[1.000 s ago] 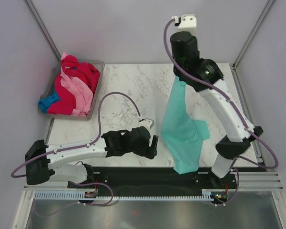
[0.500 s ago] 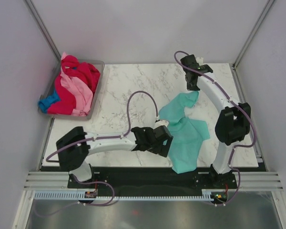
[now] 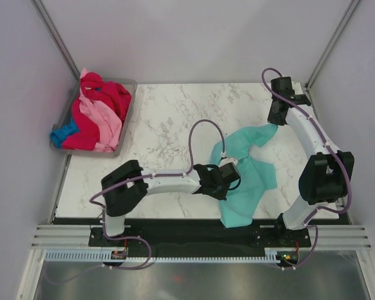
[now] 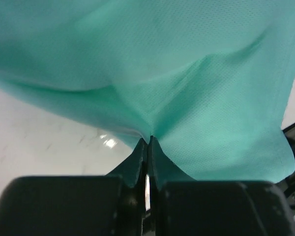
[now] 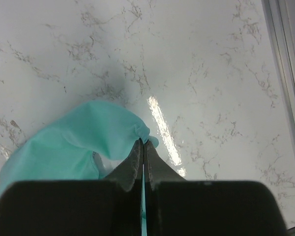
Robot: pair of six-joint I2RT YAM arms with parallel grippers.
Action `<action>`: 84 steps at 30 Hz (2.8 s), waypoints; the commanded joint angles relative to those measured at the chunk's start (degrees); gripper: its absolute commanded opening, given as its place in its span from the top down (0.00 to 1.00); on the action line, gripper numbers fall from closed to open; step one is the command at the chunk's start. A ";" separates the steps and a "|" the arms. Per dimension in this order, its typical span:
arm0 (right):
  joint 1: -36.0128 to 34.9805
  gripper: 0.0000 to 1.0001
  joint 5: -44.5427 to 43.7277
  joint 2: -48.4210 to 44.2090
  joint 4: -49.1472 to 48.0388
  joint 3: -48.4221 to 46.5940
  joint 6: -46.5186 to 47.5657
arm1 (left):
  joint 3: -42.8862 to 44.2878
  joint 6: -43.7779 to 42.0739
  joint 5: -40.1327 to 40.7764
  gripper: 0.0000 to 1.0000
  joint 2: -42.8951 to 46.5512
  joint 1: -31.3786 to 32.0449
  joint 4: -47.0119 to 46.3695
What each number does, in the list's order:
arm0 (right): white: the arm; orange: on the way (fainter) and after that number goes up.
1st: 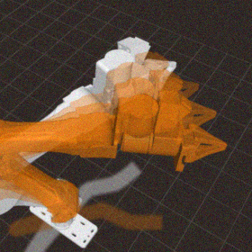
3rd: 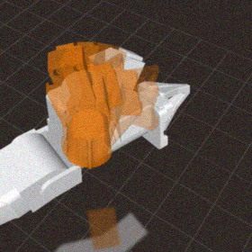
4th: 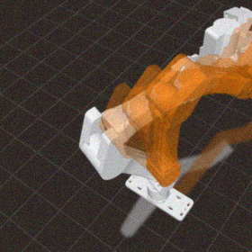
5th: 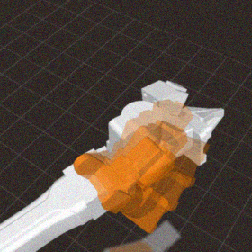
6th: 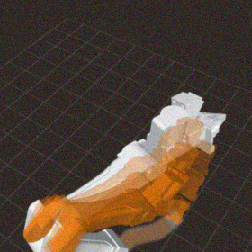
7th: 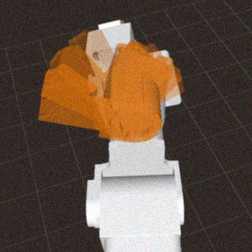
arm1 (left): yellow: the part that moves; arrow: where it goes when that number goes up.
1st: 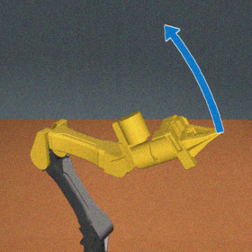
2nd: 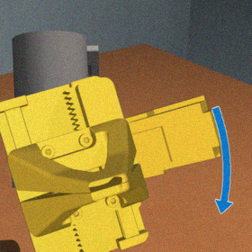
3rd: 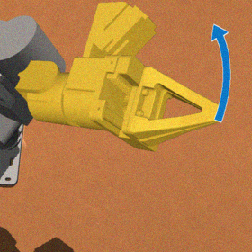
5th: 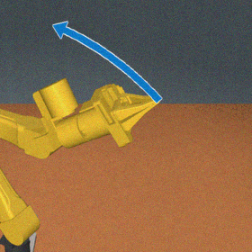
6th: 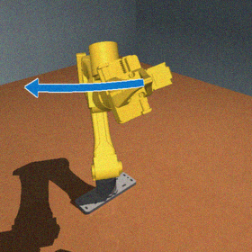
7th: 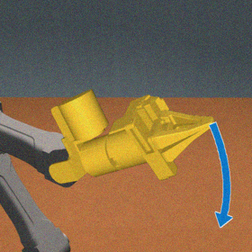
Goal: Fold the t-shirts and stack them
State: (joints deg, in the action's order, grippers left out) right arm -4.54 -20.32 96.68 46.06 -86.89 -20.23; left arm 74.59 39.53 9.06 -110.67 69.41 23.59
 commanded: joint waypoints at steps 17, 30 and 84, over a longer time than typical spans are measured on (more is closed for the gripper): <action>4.27 1.00 3.53 -11.07 -2.47 10.86 -3.42 | -14.64 -14.48 -7.99 0.20 44.57 -42.07 20.62; 4.27 1.00 6.60 -13.98 -4.75 17.98 -3.68 | -22.81 -2.71 -4.93 0.38 38.52 -19.68 10.43; 4.36 1.00 9.06 -19.16 -6.60 25.81 -2.89 | -16.94 6.97 3.77 0.98 26.63 -7.44 8.83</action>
State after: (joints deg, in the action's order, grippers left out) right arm -0.21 -12.16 80.58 39.75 -61.19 -22.74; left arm 54.15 45.21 12.88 -90.28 61.63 31.90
